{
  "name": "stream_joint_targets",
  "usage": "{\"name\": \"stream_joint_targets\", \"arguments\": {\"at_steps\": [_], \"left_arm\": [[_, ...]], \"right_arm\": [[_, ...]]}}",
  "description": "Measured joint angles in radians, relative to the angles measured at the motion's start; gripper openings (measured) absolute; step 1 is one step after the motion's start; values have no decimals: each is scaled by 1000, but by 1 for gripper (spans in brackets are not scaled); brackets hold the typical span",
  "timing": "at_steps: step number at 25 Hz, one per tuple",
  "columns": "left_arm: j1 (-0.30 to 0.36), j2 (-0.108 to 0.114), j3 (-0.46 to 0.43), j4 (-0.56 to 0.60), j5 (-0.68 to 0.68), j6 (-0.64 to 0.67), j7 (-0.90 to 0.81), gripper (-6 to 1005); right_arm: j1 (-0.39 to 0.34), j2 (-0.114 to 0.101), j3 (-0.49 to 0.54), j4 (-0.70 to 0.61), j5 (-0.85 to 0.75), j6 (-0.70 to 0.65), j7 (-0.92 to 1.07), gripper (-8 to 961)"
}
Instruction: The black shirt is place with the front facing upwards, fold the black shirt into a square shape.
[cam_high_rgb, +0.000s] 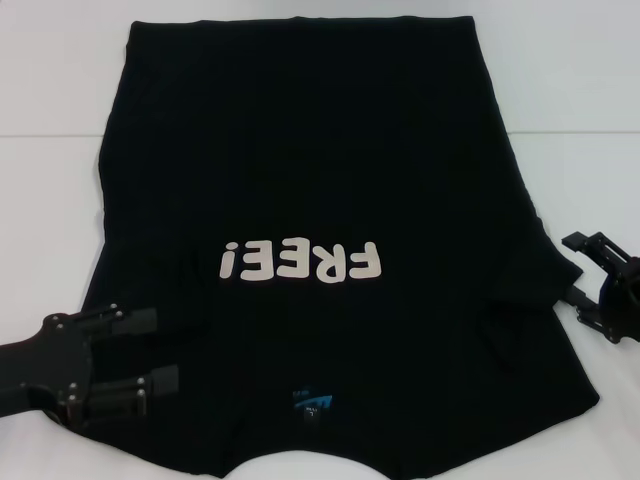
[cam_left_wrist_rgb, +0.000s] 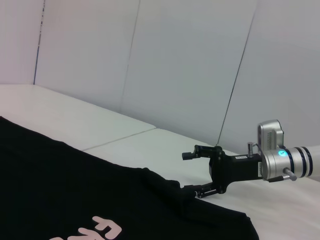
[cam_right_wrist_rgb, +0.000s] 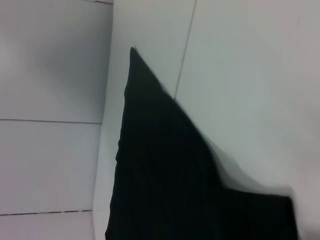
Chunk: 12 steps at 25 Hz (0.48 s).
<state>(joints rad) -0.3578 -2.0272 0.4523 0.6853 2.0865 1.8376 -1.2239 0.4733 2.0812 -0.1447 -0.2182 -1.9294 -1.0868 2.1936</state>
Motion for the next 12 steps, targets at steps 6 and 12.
{"name": "stream_joint_targets", "arguments": {"at_steps": [6, 12], "left_arm": [[0, -2, 0, 5, -3, 1, -2, 806], [0, -1, 0, 5, -7, 1, -2, 806]], "right_arm": [[17, 1, -16, 1, -4, 0, 0, 932], [30, 0, -23, 0, 1, -36, 0, 931]]}}
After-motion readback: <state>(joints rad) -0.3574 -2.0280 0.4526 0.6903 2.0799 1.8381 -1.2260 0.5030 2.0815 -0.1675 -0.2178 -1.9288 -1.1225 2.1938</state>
